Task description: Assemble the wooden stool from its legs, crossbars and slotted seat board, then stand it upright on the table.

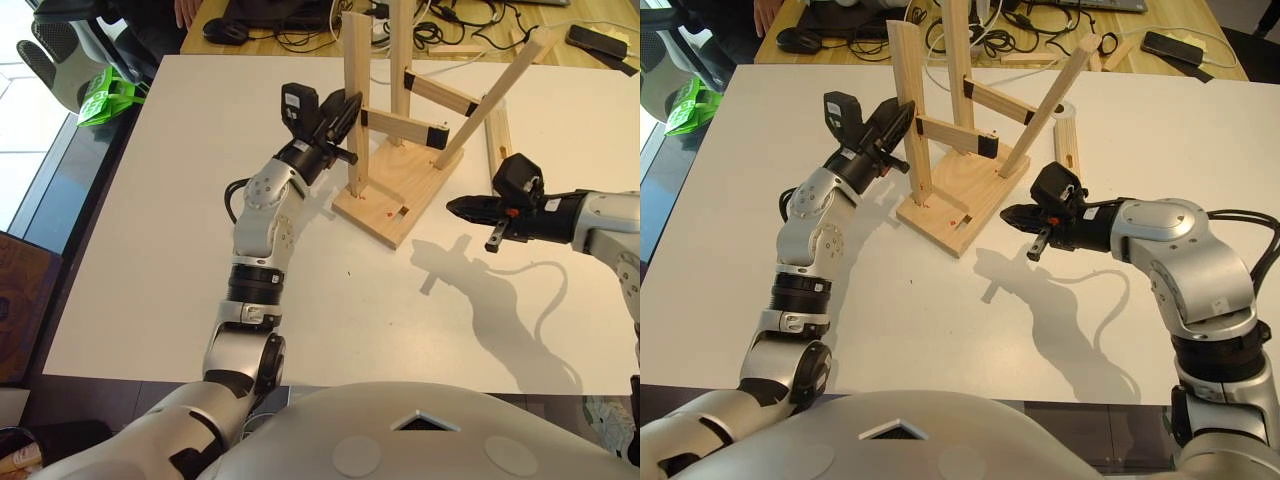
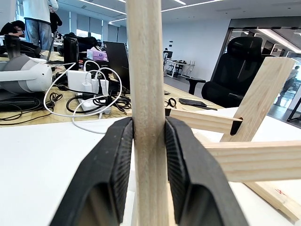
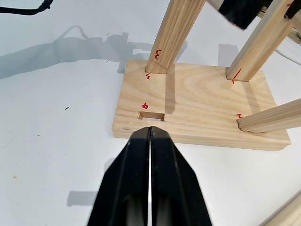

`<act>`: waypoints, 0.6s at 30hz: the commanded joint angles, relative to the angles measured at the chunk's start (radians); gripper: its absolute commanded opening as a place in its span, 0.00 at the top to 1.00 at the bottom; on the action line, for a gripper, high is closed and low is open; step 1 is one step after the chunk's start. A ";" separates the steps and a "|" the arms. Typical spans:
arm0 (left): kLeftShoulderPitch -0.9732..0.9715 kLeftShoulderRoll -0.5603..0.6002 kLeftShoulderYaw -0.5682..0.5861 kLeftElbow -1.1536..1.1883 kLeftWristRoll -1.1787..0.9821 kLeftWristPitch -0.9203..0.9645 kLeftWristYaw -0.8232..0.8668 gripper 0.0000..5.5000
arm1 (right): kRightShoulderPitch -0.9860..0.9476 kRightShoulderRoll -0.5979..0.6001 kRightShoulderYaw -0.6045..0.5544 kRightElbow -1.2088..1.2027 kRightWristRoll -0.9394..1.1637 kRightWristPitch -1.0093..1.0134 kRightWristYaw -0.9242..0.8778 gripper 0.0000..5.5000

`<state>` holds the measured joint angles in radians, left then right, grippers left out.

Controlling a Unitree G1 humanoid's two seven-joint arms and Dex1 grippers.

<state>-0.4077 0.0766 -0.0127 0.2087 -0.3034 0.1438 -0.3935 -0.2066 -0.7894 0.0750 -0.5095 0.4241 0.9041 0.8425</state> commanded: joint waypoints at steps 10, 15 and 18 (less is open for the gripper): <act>0.194 0.056 -0.055 -0.385 -0.016 0.283 0.024 0.83 | -0.019 -0.028 -0.003 0.028 -0.006 -0.040 0.000 1.00; 0.255 0.085 -0.083 -0.497 -0.034 0.396 0.028 0.83 | -0.018 -0.029 -0.003 0.030 -0.008 -0.048 -0.002 1.00; 0.300 0.111 -0.101 -0.559 -0.037 0.453 0.029 0.83 | -0.019 -0.029 -0.005 0.032 -0.010 -0.051 -0.002 1.00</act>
<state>-0.1585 0.1639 -0.0800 -0.3384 -0.3359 0.5212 -0.3579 -0.2107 -0.8043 0.0748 -0.4768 0.4146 0.8572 0.8410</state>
